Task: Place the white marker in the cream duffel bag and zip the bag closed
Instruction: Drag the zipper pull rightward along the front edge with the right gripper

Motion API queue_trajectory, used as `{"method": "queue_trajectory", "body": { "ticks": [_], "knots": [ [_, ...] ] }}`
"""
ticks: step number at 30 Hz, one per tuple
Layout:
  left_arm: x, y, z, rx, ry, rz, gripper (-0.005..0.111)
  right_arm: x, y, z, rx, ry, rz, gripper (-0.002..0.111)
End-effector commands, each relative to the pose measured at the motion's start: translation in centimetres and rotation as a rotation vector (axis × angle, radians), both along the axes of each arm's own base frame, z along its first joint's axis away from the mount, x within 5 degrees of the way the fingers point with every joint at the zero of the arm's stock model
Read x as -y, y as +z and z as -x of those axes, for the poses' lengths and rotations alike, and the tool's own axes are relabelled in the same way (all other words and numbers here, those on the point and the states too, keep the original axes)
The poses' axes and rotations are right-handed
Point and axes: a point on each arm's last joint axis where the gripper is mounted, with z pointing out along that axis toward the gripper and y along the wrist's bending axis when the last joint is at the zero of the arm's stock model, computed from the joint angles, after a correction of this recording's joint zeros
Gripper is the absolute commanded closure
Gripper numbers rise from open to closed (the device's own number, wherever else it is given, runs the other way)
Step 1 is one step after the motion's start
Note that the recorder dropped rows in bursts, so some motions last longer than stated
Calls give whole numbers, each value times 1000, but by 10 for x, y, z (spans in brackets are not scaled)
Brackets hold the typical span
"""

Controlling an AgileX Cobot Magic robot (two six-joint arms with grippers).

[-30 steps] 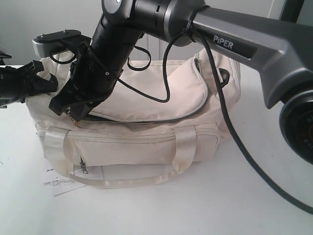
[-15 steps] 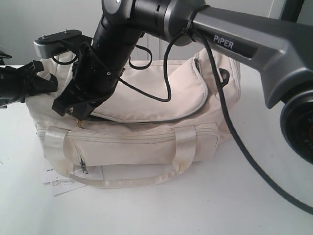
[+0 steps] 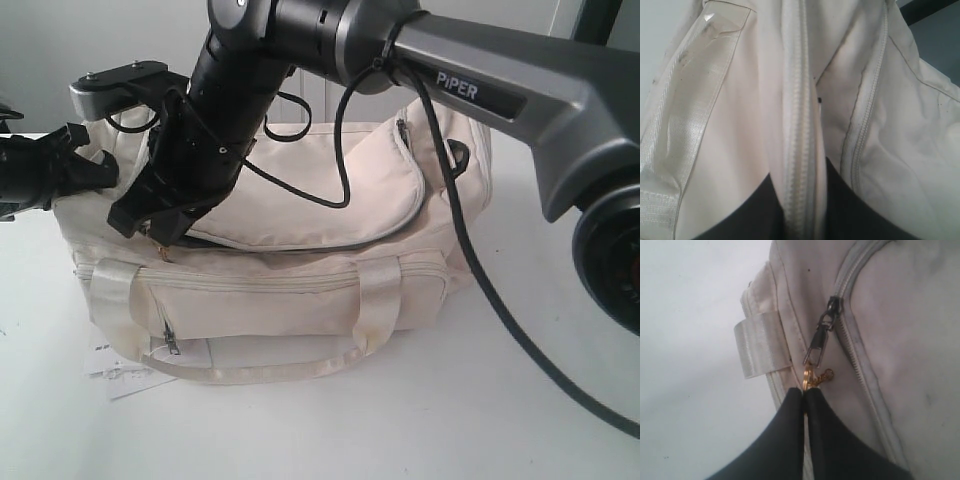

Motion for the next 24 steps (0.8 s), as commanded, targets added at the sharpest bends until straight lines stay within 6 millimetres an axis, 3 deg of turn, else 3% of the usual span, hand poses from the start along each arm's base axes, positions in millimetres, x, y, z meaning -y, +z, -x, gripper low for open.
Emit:
{"method": "queue_trajectory", "body": {
  "ticks": [1, 24],
  "knots": [
    [-1, 0, 0, 3, 22, 14, 107, 8, 14, 5, 25, 7, 25, 108],
    [0, 0, 0, 1, 20, 19, 107, 11, 18, 5, 36, -10, 38, 108]
  ]
}}
